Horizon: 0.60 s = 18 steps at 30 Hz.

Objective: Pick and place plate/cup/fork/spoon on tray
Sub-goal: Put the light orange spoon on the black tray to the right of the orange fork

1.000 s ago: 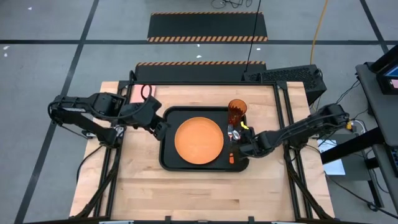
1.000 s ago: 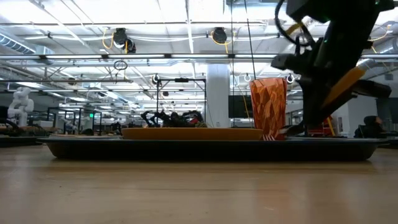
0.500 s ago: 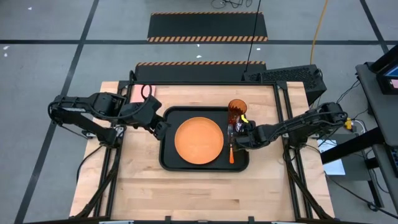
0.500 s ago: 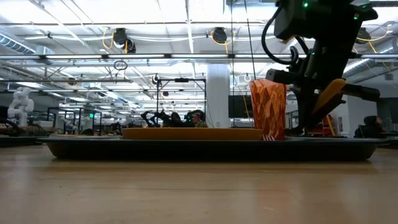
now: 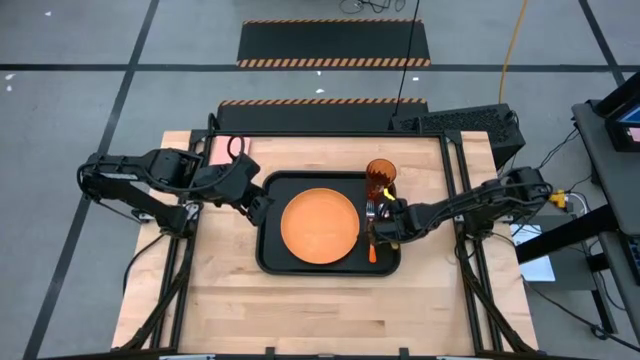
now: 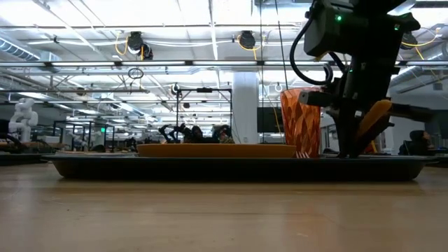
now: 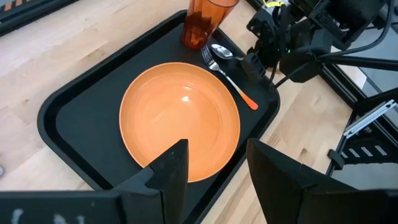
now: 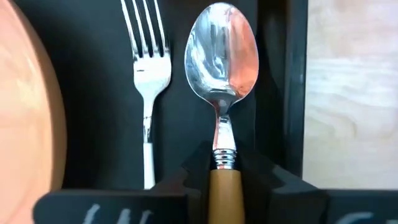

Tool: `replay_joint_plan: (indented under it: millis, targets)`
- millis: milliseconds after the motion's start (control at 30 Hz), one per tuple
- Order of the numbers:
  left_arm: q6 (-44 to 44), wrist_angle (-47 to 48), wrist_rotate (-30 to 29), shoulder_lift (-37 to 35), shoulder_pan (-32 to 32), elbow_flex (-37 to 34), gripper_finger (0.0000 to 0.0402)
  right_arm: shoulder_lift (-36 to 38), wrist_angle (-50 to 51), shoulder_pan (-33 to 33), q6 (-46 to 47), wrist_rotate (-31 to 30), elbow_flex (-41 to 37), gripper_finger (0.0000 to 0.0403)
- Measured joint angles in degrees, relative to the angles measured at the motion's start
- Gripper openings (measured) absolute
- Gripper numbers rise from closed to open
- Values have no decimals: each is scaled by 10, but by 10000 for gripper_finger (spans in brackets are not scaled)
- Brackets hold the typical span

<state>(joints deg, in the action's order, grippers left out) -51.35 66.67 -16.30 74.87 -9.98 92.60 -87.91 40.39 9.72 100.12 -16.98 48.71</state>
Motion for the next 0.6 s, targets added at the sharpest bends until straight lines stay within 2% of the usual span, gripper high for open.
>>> replay_joint_plan:
  millis: [267,600]
  targets:
    - [1,0,-2,0,0,0,166,0,2,0,12,21,0,74]
    - [2,0,-2,0,-1,0,166,25,8,4,2,22,0,84]
